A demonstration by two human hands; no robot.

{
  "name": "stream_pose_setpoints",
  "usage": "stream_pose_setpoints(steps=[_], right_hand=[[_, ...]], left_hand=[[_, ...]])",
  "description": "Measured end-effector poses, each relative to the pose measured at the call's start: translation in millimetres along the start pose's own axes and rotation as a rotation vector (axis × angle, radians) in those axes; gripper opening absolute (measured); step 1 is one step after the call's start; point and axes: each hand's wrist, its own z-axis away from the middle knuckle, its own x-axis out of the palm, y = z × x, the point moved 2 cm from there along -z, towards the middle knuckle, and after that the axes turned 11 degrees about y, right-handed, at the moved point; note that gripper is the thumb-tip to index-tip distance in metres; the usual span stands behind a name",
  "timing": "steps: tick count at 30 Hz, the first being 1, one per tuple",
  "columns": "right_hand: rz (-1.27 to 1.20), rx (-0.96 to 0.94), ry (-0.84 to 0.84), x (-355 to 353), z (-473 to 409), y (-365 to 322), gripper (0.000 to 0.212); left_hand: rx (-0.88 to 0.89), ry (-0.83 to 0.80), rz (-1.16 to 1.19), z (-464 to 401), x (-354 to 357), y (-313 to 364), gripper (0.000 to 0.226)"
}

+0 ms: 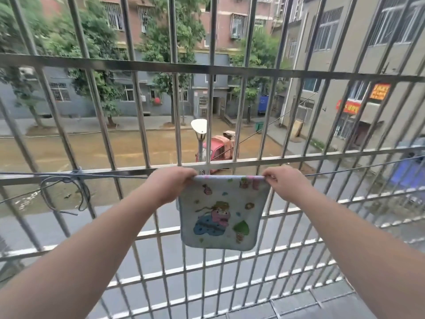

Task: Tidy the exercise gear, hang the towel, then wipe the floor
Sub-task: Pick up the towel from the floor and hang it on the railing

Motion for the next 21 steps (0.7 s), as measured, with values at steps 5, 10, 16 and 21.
stream_pose_setpoints(steps=[5, 10, 16, 21], right_hand=[[0.059, 0.076, -0.088, 4, 11, -4, 0.026], [0.113, 0.156, -0.118, 7, 21, -3, 0.029], [0.034, 0.181, 0.033, -4, 46, -16, 0.062], [-0.097, 0.165, 0.144, -36, 100, -28, 0.057]], left_hand=[[-0.016, -0.041, -0.102, 4, -17, -1, 0.035], [-0.049, -0.14, -0.09, 11, -14, -5, 0.039], [-0.142, -0.203, 0.006, 18, -7, 13, 0.053], [-0.073, -0.033, 0.117, 36, -15, 50, 0.057]])
